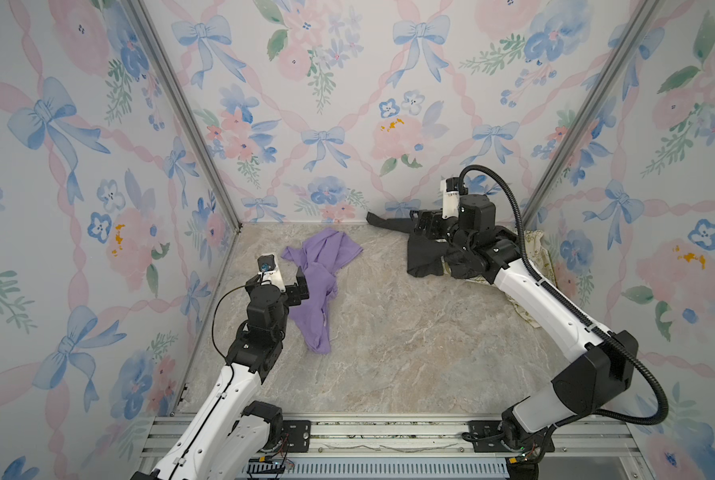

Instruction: Pick out a specific cloth from the pile

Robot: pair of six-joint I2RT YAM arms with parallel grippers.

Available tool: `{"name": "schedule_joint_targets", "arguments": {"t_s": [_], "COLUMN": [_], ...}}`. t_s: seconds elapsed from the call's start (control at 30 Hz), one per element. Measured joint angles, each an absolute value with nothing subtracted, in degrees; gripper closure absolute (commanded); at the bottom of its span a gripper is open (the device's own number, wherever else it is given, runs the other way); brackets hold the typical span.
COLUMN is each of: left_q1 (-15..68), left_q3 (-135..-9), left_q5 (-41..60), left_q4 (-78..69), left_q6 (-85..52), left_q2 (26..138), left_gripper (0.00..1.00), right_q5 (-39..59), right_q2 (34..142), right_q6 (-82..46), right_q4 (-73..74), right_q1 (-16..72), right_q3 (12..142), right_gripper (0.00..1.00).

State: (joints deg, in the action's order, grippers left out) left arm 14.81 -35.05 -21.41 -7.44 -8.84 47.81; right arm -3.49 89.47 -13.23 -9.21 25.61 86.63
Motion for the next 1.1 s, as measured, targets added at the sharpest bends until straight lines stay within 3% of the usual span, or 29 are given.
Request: {"name": "schedule_joint_targets", "arguments": {"t_s": [0.27, 0.67, 1.1], "left_q1": [8.6, 3.5, -0.6], "left_q3": [-34.8, -25.3, -22.3], "left_q5": [-18.5, -17.6, -12.7], "left_q4": [-19.5, -37.5, -49.5], "left_q6": [-7.8, -11.0, -11.8], "left_q2": [57.0, 70.4, 79.8], "left_gripper": [0.02, 0.02, 0.02], "right_q5": [-7.1, -13.7, -15.7], "right_q2": [84.2, 71.8, 69.9], "right_q6": [-11.5, -8.1, -3.8], "right_q4": [-8.2, -0.5, 11.5], "right_q1": [24.1, 14.3, 7.6], "right_q3": [78.0, 49.9, 30.6], "right_gripper": [0.03, 0.03, 0.03]}}
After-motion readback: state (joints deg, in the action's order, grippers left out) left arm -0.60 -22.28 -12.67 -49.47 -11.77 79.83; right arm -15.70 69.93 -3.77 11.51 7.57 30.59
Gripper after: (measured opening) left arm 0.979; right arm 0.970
